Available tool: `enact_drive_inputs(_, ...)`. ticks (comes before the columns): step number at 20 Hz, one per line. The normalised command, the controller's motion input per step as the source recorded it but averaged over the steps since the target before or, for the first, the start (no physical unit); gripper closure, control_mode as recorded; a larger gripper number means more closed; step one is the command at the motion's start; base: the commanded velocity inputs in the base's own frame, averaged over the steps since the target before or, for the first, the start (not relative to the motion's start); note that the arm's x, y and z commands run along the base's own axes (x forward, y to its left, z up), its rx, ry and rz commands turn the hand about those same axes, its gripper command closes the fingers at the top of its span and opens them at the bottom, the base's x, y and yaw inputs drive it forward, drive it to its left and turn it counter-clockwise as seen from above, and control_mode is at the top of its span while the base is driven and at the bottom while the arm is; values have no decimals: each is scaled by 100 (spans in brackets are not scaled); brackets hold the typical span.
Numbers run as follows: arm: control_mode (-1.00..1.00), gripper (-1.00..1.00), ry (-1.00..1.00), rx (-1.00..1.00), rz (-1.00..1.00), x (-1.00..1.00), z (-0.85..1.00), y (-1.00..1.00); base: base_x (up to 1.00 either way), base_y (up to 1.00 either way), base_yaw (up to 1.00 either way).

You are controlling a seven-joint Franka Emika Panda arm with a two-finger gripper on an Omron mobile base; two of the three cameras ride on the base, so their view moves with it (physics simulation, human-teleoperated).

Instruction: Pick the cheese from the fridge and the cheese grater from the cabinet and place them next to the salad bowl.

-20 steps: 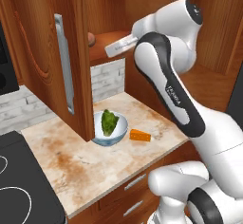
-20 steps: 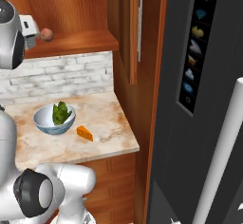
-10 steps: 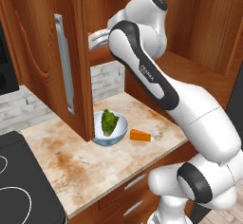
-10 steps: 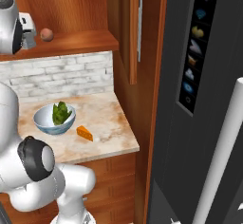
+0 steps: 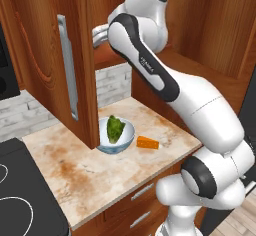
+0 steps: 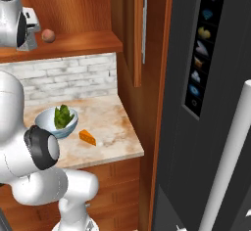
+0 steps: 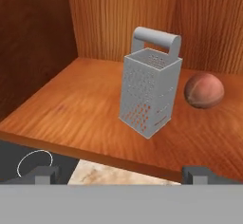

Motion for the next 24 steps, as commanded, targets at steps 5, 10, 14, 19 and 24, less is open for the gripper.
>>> enact_drive_inputs(5,-100,-100,-21,0,0,21,-38,0,0,0,0)
enact_drive_inputs(10,-100,-100,-12,0,0,20,-19,0,0,0,0)
enact_drive_inputs(14,-100,-100,0,0,0,19,0,0,0,0,0)
enact_drive_inputs(19,-100,-100,0,0,0,21,0,4,0,0,0)
enact_drive_inputs(24,-100,-100,5,0,0,13,0,26,0,0,0)
